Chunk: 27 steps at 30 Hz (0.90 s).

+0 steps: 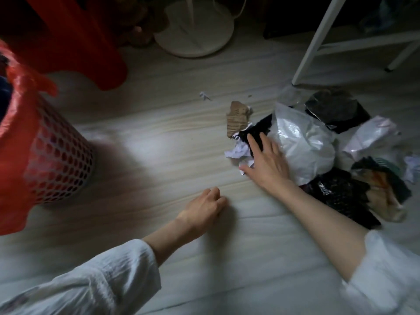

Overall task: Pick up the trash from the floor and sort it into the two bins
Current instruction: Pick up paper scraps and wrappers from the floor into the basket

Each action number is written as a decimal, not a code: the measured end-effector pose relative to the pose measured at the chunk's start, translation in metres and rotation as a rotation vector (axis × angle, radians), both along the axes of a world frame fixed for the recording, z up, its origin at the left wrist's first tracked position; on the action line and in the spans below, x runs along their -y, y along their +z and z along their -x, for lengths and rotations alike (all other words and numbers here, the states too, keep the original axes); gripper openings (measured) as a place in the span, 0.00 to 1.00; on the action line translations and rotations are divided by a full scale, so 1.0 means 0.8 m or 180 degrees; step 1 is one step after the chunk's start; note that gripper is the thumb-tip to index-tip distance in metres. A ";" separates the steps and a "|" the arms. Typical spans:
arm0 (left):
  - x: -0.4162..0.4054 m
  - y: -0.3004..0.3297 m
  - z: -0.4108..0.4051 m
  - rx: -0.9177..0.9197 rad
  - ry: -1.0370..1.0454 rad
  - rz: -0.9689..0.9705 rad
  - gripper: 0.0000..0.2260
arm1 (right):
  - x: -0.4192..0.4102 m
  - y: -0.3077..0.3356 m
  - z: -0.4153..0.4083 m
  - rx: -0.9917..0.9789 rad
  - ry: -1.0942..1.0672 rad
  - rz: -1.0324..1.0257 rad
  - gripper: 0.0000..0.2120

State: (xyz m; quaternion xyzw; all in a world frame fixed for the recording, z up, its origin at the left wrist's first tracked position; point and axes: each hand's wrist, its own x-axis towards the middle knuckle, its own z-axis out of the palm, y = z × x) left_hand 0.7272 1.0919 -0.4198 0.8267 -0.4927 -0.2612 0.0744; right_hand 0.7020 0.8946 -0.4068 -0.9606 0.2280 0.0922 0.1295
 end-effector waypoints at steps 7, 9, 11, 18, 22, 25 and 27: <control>-0.011 -0.012 -0.001 -0.0261 0.0380 0.0107 0.07 | -0.013 -0.026 -0.021 -0.0076 0.0107 0.0481 0.20; -0.018 -0.012 0.003 -0.0298 0.0482 0.0216 0.06 | -0.026 -0.027 -0.009 0.0318 0.0436 0.0595 0.17; -0.027 -0.010 0.003 -0.0314 0.0518 0.0309 0.06 | -0.034 -0.028 0.008 0.0464 0.0628 0.0548 0.15; -0.061 0.026 -0.029 0.0017 0.1128 0.0961 0.09 | -0.053 0.014 0.036 0.0819 0.0205 -0.0656 0.20; -0.072 0.080 -0.062 0.0423 0.1428 0.1575 0.06 | -0.072 0.084 0.016 0.1595 -0.0397 -0.1304 0.22; -0.083 0.140 -0.088 0.0705 0.1812 0.2348 0.07 | -0.091 0.150 -0.012 0.1928 -0.0329 -0.1499 0.23; -0.101 0.190 -0.101 0.0851 0.2164 0.2836 0.06 | -0.112 0.199 -0.036 0.2158 -0.0191 -0.1638 0.21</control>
